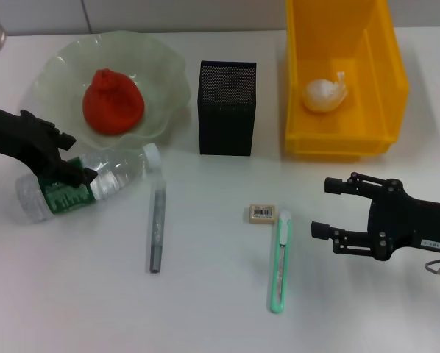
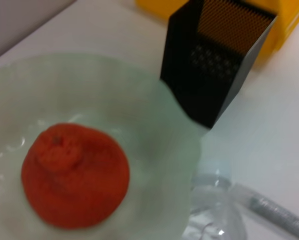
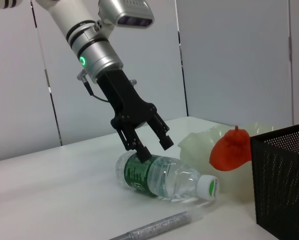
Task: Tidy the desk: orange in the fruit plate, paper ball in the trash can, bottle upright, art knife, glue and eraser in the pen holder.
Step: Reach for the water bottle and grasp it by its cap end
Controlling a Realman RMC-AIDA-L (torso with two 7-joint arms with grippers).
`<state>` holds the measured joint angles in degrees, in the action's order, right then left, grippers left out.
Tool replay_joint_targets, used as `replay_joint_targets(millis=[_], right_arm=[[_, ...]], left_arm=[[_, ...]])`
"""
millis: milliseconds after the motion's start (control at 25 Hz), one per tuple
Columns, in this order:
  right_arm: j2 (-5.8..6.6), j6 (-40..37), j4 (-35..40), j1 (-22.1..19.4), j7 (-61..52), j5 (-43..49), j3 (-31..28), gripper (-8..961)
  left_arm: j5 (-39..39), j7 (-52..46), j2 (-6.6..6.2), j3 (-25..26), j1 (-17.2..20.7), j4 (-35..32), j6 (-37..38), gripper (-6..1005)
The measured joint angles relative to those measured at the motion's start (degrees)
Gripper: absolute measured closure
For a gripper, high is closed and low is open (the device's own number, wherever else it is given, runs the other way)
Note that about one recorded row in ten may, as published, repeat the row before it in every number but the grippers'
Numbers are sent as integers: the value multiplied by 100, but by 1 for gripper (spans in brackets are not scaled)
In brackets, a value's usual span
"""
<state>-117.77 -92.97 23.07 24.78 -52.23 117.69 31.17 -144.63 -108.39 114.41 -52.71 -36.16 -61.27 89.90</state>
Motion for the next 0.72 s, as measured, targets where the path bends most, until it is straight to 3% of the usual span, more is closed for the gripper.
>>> replay_joint_targets(millis=[720], right_arm=[[0, 4, 19, 0, -77, -11, -14, 163]], left_arm=[[-198, 201, 153, -68, -67, 217, -148, 201]])
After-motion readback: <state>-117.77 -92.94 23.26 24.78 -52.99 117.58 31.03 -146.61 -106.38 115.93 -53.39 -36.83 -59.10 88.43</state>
